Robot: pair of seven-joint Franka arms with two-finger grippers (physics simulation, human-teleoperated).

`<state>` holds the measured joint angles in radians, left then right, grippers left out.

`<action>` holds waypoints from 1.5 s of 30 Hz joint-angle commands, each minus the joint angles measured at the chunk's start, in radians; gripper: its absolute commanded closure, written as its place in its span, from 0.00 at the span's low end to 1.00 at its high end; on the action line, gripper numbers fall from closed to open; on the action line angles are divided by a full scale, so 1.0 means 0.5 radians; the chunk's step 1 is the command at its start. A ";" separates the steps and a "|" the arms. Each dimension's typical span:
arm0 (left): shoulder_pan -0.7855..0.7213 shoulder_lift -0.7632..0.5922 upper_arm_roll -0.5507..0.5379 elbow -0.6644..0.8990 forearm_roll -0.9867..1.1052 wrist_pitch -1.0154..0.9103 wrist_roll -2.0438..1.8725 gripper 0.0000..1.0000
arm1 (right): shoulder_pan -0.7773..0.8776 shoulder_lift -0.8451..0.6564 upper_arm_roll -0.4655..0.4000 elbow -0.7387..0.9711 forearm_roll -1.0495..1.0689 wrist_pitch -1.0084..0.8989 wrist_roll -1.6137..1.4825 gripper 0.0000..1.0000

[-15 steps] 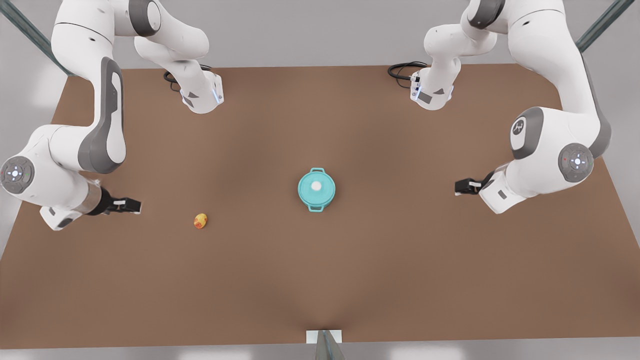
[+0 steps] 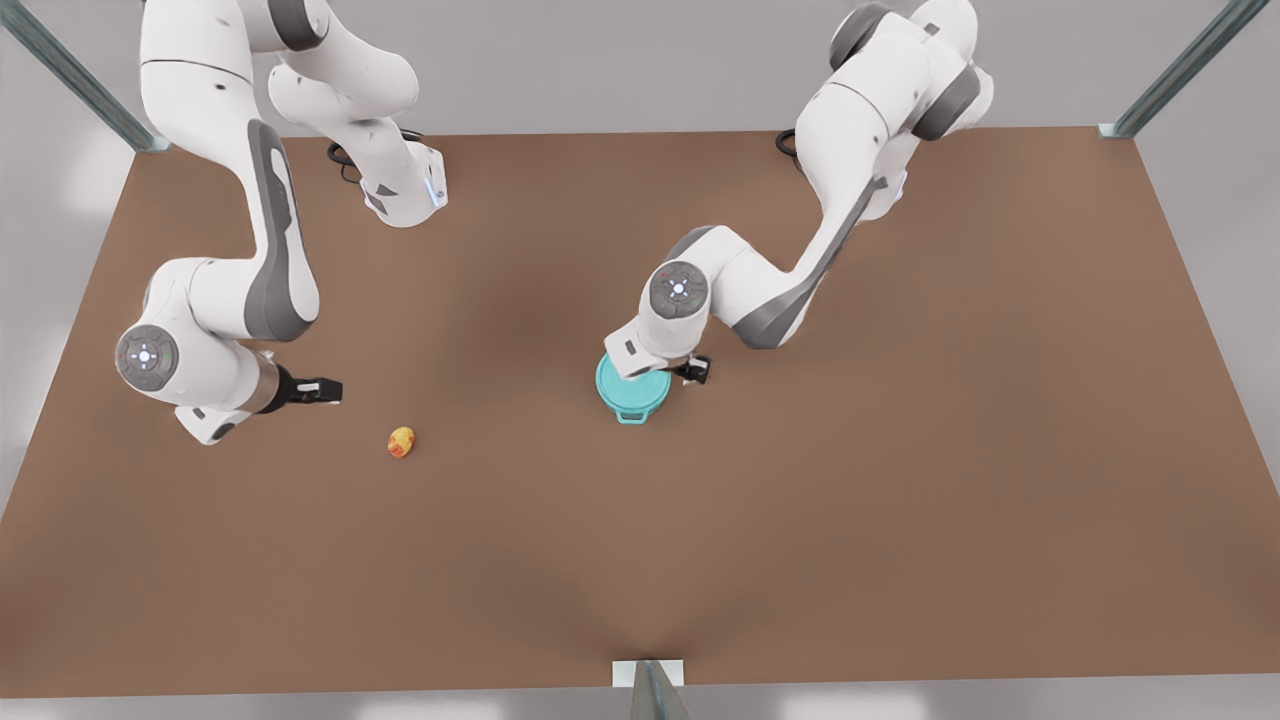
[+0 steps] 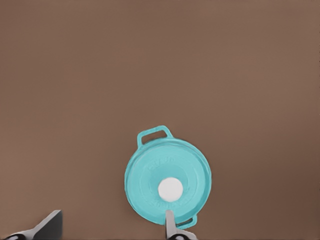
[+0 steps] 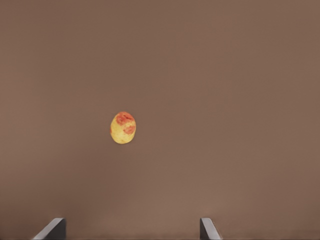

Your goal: Open the pot lid and put the potato into the pot

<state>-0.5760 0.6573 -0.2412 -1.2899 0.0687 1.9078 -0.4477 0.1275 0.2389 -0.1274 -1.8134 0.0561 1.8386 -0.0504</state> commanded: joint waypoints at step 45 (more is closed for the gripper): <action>-0.161 0.066 0.016 -0.586 0.418 0.826 -1.298 0.60 | 0.254 0.535 -0.003 -0.656 -0.017 1.913 1.227 0.00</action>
<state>-0.6572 0.6930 -0.2334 -1.5781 0.2792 2.3261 -1.0525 0.2545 0.5040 -0.1287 -2.1408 0.0464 2.7546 0.5014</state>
